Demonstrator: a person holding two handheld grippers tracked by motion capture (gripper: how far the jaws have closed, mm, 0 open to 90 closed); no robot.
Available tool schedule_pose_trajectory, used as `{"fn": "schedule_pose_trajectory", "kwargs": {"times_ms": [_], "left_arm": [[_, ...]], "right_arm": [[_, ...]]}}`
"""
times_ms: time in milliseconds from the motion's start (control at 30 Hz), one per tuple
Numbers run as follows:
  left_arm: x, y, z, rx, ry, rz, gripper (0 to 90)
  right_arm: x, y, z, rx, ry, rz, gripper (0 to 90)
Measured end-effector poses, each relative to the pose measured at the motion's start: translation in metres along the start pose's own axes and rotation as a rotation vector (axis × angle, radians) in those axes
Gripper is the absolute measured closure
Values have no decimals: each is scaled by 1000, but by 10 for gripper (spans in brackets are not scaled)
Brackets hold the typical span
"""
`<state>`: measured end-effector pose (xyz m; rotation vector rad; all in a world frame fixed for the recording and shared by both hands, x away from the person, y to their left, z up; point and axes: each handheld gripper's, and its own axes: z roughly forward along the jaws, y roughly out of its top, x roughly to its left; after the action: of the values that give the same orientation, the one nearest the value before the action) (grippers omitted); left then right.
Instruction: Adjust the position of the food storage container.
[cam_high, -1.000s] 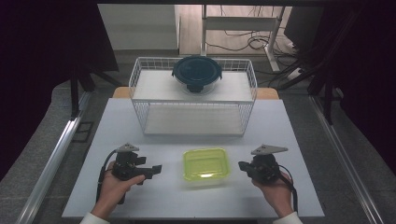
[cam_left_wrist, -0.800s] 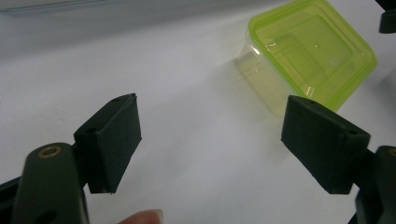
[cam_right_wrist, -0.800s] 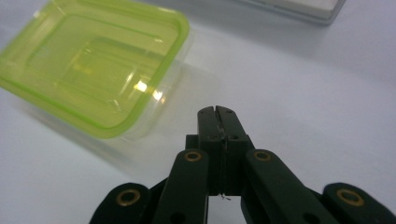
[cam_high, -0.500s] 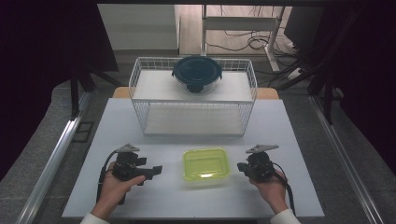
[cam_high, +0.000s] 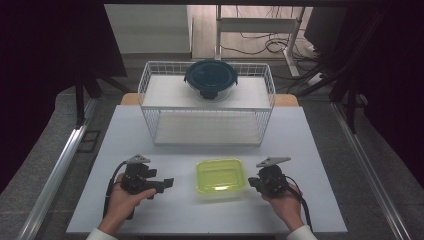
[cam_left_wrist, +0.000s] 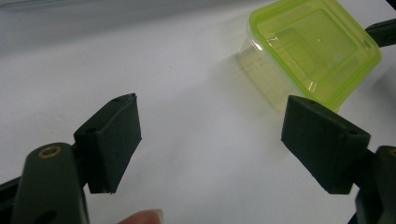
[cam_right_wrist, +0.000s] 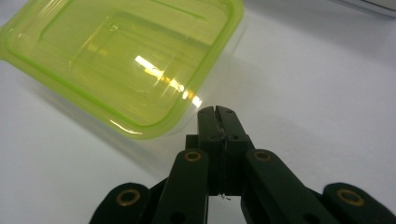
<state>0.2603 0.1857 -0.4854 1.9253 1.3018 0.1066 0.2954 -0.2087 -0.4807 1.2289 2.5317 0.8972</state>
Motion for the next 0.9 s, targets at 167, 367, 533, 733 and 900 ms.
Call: {"fn": "schedule_pose_trajectory", "kwargs": {"times_ms": [167, 367, 533, 733, 900], "left_arm": [[0, 0, 1, 2, 4, 2, 196], [0, 0, 2, 10, 14, 7, 196], [0, 0, 2, 10, 14, 8, 196], [0, -1, 3, 16, 14, 9, 196], [0, -1, 3, 16, 14, 9, 196]], "right_arm": [[3, 1, 2, 6, -1, -6, 890], [8, 2, 5, 7, 7, -11, 890], [16, 5, 12, 16, 16, -33, 890], [21, 11, 21, 16, 9, -43, 890], [22, 15, 26, 18, 9, -41, 890]]}}
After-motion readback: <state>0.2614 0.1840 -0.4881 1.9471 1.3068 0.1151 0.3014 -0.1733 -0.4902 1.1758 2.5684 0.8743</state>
